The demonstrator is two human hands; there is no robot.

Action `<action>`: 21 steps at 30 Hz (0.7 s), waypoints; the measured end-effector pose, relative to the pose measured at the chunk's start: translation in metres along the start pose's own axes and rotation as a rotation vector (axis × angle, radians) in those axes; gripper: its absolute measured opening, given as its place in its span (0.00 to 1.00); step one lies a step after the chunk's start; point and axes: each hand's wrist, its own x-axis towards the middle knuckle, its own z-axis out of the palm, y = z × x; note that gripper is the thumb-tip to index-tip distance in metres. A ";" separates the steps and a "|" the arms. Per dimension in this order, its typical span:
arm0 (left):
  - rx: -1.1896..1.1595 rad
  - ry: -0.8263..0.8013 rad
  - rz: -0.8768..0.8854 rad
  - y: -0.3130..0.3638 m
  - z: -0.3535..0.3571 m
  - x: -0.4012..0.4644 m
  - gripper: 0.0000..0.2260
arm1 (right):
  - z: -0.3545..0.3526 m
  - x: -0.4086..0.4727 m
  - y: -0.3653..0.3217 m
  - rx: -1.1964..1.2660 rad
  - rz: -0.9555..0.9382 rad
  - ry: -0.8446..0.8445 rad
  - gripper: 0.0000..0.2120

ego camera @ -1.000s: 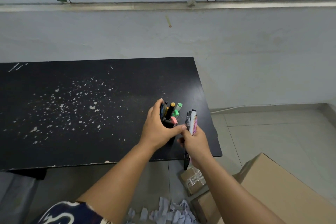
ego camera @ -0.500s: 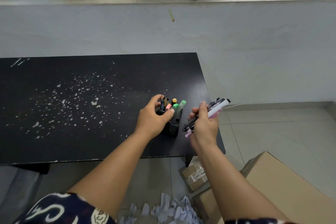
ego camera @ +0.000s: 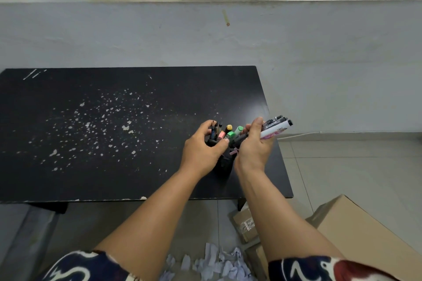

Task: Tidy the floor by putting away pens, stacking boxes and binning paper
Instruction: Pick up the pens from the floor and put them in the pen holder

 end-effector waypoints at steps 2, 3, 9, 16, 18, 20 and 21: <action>-0.015 0.000 -0.007 -0.001 0.000 -0.001 0.25 | 0.001 -0.002 0.004 -0.060 -0.038 -0.045 0.14; -0.027 0.000 -0.009 -0.002 0.000 -0.001 0.26 | 0.002 -0.003 0.005 -0.100 -0.072 -0.084 0.15; -0.066 -0.031 0.011 0.001 -0.002 -0.004 0.24 | 0.001 -0.007 0.016 -0.302 -0.287 -0.228 0.19; -0.099 -0.017 -0.040 -0.002 -0.002 -0.002 0.16 | 0.007 -0.016 0.027 -0.617 -0.476 -0.144 0.20; -0.099 -0.020 -0.050 -0.004 -0.003 -0.001 0.14 | 0.002 -0.018 0.032 -0.713 -0.517 -0.146 0.28; -0.093 -0.020 -0.056 -0.006 -0.003 0.000 0.14 | -0.006 -0.016 0.040 -0.727 -0.509 -0.204 0.30; -0.092 -0.018 -0.060 -0.008 -0.003 0.000 0.14 | -0.011 -0.014 0.043 -0.718 -0.498 -0.239 0.29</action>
